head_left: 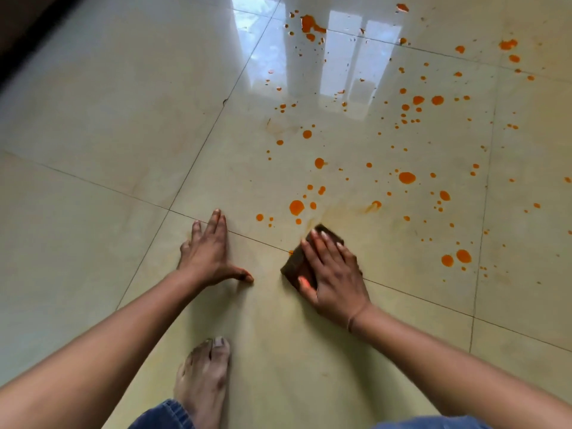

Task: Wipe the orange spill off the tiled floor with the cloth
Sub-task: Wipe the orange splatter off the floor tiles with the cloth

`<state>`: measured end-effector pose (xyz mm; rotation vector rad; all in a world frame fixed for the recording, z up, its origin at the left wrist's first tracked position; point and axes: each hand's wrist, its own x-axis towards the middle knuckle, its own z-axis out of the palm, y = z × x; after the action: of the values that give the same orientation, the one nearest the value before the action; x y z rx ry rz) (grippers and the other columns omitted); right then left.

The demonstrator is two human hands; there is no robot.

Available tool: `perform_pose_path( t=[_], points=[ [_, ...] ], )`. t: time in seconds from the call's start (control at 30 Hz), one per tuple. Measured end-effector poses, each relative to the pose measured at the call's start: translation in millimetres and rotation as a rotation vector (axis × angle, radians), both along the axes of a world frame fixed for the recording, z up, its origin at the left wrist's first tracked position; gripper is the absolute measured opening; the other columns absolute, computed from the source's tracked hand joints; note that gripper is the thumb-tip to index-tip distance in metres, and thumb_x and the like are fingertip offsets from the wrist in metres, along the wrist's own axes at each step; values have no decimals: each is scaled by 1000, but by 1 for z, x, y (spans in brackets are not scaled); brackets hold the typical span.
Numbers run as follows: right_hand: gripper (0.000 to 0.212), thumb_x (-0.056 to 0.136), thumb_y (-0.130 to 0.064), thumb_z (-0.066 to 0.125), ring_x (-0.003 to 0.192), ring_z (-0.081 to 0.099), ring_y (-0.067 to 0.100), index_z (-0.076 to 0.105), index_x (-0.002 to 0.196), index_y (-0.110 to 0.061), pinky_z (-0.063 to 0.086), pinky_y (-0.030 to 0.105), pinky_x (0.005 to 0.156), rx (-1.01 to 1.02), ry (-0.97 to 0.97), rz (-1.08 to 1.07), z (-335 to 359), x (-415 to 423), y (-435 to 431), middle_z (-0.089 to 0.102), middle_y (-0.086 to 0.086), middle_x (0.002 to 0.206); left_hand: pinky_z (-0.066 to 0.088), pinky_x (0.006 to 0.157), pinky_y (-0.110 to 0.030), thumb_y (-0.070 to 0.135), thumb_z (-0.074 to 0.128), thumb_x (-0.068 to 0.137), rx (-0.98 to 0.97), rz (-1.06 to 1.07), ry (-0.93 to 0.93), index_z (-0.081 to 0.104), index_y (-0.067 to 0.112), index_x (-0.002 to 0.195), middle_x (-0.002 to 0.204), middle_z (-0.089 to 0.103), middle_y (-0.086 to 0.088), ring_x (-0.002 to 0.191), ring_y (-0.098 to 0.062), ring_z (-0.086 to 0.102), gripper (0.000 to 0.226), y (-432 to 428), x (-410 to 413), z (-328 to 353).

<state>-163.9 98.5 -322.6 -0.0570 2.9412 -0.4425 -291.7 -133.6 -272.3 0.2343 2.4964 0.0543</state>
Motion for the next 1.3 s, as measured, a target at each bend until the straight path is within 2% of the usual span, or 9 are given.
perform_pose_path(
  t=[0.13, 0.3, 0.5, 0.67, 0.83, 0.97, 1.13, 1.2, 1.3],
  points=[
    [75, 94, -53, 37, 150, -3, 19, 8, 155, -22, -1, 38, 121, 39, -51, -206, 5, -84, -10, 1, 5, 164, 20, 113, -58, 73, 79, 40, 27, 22, -4, -12, 18, 151, 158, -20, 10, 147, -33, -6, 154, 0, -1, -6],
    [74, 90, -56, 36, 150, 11, 22, 22, 153, -21, 9, 39, 119, 10, 5, 7, 0, -16, -13, 16, 7, 162, 21, 113, -58, 73, 79, 41, 33, 13, 0, -13, 17, 151, 158, -21, 8, 146, -35, -7, 154, -1, -1, -6],
    [74, 95, -54, 32, 150, -5, 20, 6, 156, -21, -2, 39, 121, 25, -44, -129, 4, -123, -38, -1, 6, 164, 20, 113, -57, 71, 79, 42, 33, 18, -5, -12, 16, 151, 158, -22, 9, 146, -33, -9, 153, 0, 0, -6],
    [72, 90, -57, 35, 149, 16, 22, 27, 152, -20, 13, 41, 119, 6, 41, 243, -4, -58, -36, 21, 8, 161, 18, 113, -56, 69, 80, 47, 39, 12, -9, -12, 15, 151, 158, -23, 7, 146, -34, -10, 149, 0, 0, -4],
    [72, 95, -55, 29, 150, -2, 20, 9, 155, -23, 1, 40, 121, 26, -15, -10, 6, -142, -65, 1, 5, 164, 17, 113, -55, 71, 79, 44, 57, 18, 6, -11, 17, 152, 158, -22, 8, 146, -32, -11, 150, -2, 1, -5],
    [71, 91, -57, 30, 149, 15, 23, 23, 153, -22, 10, 40, 119, 23, 26, 393, -3, -83, -46, 18, 7, 161, 16, 114, -55, 69, 78, 49, 51, 9, -9, -14, 15, 151, 158, -23, 6, 146, -33, -12, 147, -2, 2, -2],
    [70, 93, -53, 33, 150, 5, 22, 15, 154, -23, 9, 43, 121, 28, -17, -81, 7, -137, -40, 8, 5, 163, 15, 115, -55, 70, 79, 48, 53, 18, -3, -13, 15, 151, 157, -24, 6, 146, -33, -13, 148, -4, 0, -5],
    [70, 91, -53, 35, 149, 14, 24, 24, 152, -21, 20, 45, 118, 12, 0, 136, 4, -91, -44, 17, 8, 161, 16, 114, -57, 67, 79, 50, 56, 9, -14, -13, 15, 151, 158, -24, 6, 146, -33, -13, 146, -2, 0, -5],
    [70, 91, -56, 36, 149, 15, 22, 23, 153, -26, 13, 40, 119, 29, -8, 461, 2, -49, -4, 16, 4, 162, 16, 113, -59, 66, 80, 51, 48, 8, -20, -14, 14, 151, 157, -25, 5, 145, -35, -14, 147, -2, 1, -2]
  ],
)
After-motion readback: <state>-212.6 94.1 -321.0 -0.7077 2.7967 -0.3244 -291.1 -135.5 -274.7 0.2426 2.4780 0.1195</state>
